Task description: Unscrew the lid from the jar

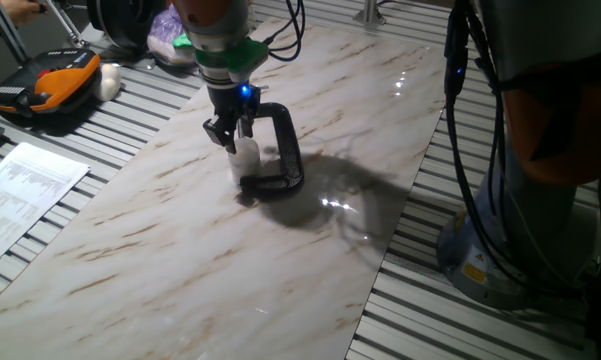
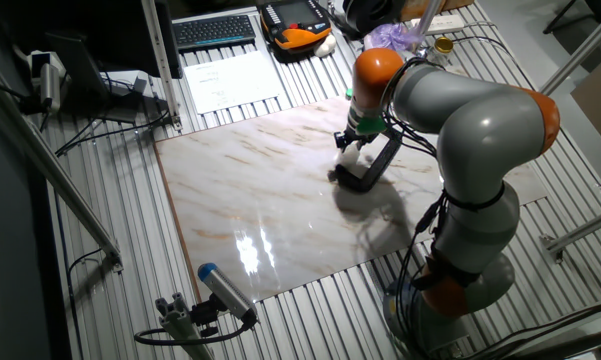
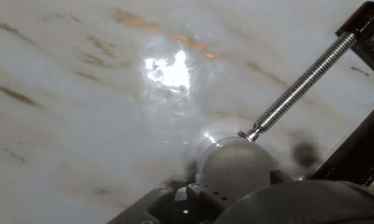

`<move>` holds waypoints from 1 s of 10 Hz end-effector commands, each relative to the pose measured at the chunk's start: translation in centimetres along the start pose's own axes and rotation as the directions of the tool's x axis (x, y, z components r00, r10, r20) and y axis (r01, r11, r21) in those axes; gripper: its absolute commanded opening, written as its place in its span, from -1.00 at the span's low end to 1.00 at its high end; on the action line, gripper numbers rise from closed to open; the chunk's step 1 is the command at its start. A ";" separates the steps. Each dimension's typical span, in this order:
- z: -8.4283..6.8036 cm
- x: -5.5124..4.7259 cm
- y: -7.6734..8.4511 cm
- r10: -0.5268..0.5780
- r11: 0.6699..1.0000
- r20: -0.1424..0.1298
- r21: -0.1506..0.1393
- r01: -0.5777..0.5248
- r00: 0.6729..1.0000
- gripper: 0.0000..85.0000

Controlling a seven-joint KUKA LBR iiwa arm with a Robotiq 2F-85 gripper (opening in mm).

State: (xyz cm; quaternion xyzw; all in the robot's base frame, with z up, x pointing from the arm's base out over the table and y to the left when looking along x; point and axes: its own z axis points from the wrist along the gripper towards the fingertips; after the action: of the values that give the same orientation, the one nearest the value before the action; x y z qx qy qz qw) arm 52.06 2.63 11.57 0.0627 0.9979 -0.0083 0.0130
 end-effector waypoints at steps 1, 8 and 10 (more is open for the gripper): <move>0.1 0.1 0.0 -0.043 0.999 0.013 -0.006 0.043 0.999 0.20; -0.6 0.0 0.0 0.316 0.948 -0.049 0.046 -0.314 0.948 -0.20; -0.8 -0.2 0.0 0.550 0.835 -0.052 0.039 -0.548 0.834 -0.20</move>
State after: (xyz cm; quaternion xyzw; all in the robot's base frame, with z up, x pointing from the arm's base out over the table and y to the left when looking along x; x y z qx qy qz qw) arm 52.25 2.65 12.40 0.0955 0.9952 -0.0153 -0.0131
